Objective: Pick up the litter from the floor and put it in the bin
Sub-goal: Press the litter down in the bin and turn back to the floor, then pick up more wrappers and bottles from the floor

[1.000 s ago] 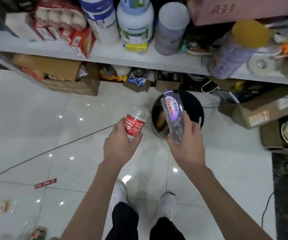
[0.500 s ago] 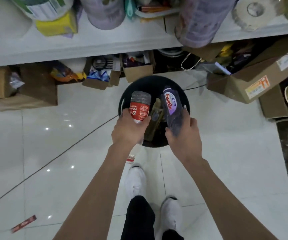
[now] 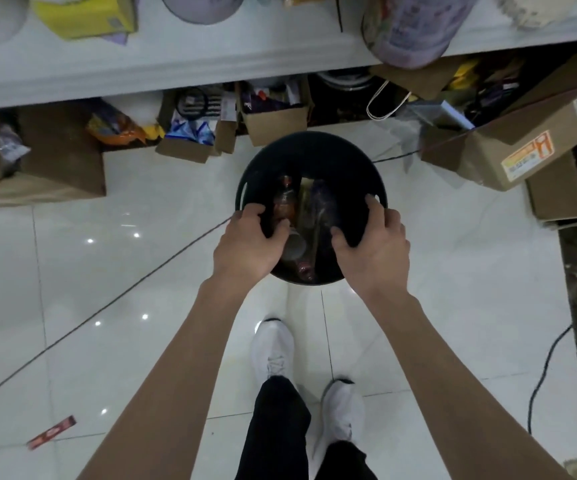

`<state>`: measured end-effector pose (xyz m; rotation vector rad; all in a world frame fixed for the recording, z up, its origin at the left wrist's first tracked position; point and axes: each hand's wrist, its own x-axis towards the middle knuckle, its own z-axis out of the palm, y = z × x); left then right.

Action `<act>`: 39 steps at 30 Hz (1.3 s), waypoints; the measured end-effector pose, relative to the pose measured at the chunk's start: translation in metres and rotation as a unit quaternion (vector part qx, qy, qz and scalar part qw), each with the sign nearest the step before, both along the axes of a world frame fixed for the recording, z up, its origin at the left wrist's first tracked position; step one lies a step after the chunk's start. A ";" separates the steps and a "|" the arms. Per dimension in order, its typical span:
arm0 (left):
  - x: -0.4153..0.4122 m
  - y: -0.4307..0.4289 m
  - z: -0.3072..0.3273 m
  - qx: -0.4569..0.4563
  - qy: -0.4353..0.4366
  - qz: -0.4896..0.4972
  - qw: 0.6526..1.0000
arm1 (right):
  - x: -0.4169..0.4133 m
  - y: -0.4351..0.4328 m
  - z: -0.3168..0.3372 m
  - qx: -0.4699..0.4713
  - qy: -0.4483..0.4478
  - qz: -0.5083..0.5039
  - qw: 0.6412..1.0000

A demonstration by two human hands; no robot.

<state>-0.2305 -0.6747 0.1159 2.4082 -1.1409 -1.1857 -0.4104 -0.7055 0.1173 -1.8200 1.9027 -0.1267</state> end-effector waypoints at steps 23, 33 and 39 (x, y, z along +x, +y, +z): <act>0.057 0.296 0.306 -0.217 -0.033 0.351 0.910 | 0.106 0.181 0.302 0.026 -0.216 0.261 0.940; 0.156 0.501 0.328 -0.221 -0.036 0.536 0.814 | 0.269 0.348 0.337 0.093 -0.228 0.379 0.892; 0.229 0.636 0.331 -0.215 -0.068 0.616 0.754 | 0.384 0.465 0.340 0.130 -0.238 0.447 0.853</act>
